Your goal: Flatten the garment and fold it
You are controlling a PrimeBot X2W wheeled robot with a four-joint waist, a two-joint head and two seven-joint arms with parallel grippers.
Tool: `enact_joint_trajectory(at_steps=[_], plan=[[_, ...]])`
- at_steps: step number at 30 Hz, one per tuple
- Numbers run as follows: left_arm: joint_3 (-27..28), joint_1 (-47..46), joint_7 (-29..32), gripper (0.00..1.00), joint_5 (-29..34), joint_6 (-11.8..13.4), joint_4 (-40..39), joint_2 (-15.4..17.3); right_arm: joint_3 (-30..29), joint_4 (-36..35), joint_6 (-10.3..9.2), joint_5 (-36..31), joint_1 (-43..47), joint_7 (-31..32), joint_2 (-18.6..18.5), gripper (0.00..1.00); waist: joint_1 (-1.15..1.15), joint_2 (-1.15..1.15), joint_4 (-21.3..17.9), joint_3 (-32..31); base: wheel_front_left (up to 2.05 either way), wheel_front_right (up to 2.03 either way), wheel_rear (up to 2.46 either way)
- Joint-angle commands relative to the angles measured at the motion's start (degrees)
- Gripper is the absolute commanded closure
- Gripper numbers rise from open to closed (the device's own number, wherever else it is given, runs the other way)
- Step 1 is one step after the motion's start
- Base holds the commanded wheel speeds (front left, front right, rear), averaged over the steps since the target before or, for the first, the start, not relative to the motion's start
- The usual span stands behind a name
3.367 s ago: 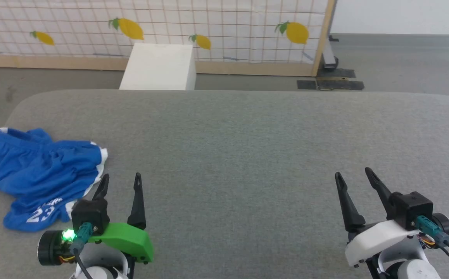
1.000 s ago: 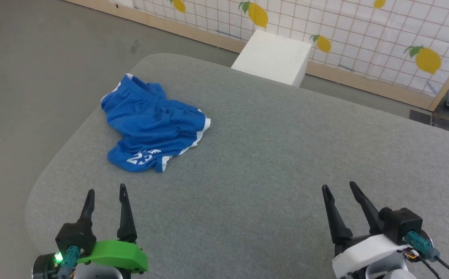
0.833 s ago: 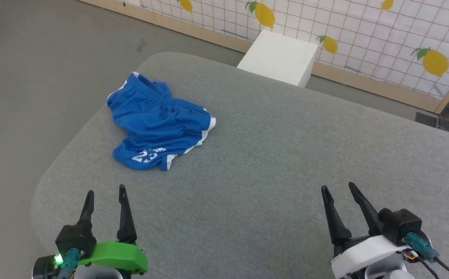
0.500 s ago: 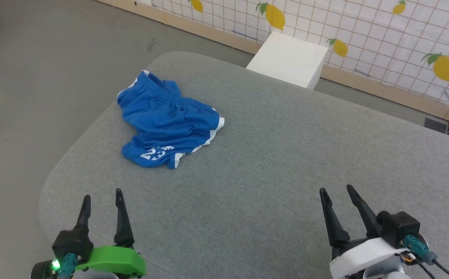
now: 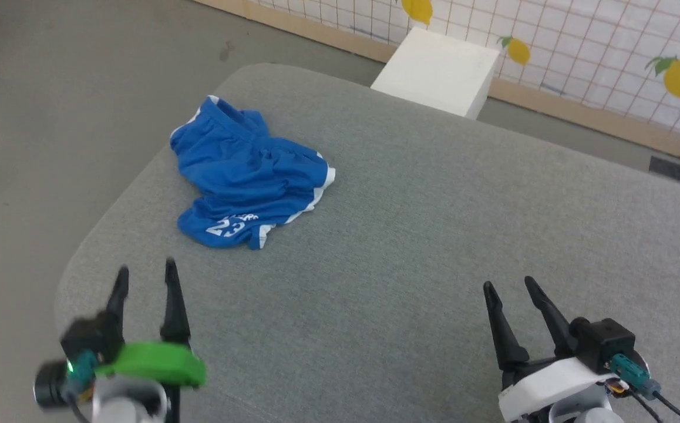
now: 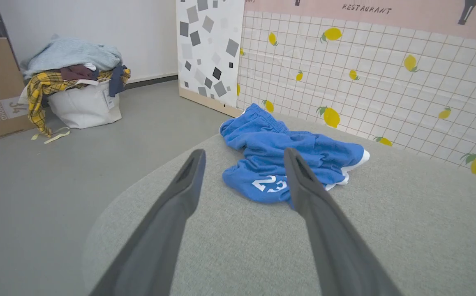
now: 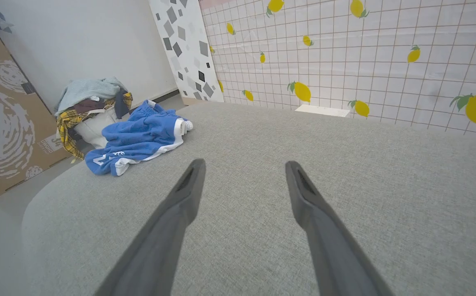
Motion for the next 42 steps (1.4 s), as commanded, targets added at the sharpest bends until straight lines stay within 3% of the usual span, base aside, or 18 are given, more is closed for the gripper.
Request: enact_joint_trajectory(at_steps=[1,9,17,25,28,31,32,33,38,42], plan=[[0.16,-4.05,0.28,0.00,-1.03,-1.29,1.21,0.95,-0.48,-0.31,-0.09,-0.99,-1.51,0.13,-0.04,0.00,0.00,0.00,-1.33,2.42,0.00,0.00,0.00],[0.94,-22.18,9.59,0.00,-8.81,-7.51,14.12,4.41,-3.05,-3.89,-0.09,-5.10,-3.62,3.55,-0.04,0.00,0.00,0.00,-6.33,9.37,0.00,0.00,0.00],[1.11,-31.96,22.95,0.00,-17.53,-9.45,27.88,7.11,-5.08,-8.81,-0.09,-7.71,-5.28,6.72,-0.04,0.00,0.00,0.00,-11.46,15.96,0.00,0.00,0.00],[1.14,-35.20,29.46,0.00,-19.86,-8.72,35.47,8.98,-6.09,-11.02,-0.09,-7.47,-5.37,7.42,-0.04,0.00,0.00,0.00,-13.01,19.90,0.00,0.00,0.00],[0.54,-35.59,30.09,0.00,-18.63,-6.66,37.56,9.68,-6.34,-11.25,-0.09,-7.30,-5.54,7.40,-0.04,0.00,0.00,0.00,-12.78,20.78,0.00,0.00,0.00],[0.88,-36.04,29.28,0.00,-17.50,-2.88,39.36,10.27,-5.92,-11.09,-0.09,-7.06,-6.21,7.20,-0.04,0.00,0.00,0.00,-12.71,21.08,0.00,0.00,0.00],[0.97,-36.20,28.60,0.78,-17.38,-2.49,39.44,10.33,-5.87,-10.97,-0.09,-6.97,-6.42,7.03,-0.04,0.00,0.00,0.00,-12.70,21.01,0.00,0.00,0.00],[0.89,-36.36,27.32,1.00,-17.06,-2.41,39.25,10.51,-5.82,-10.71,-0.09,-6.82,-6.62,6.80,-0.04,0.00,0.00,0.00,-12.67,20.76,0.00,0.00,0.00],[0.50,-38.48,20.33,1.00,-15.49,-2.81,36.48,11.68,-5.44,-8.63,-0.09,-5.71,-6.61,5.43,-0.04,0.00,0.00,0.00,-12.39,18.03,0.00,0.00,0.00],[-1.35,-42.60,16.56,1.00,-14.05,-6.04,30.63,13.36,-4.51,-6.13,-0.09,-4.01,-6.57,3.72,-0.04,0.00,0.00,0.00,-13.04,14.03,0.00,0.00,0.00]])
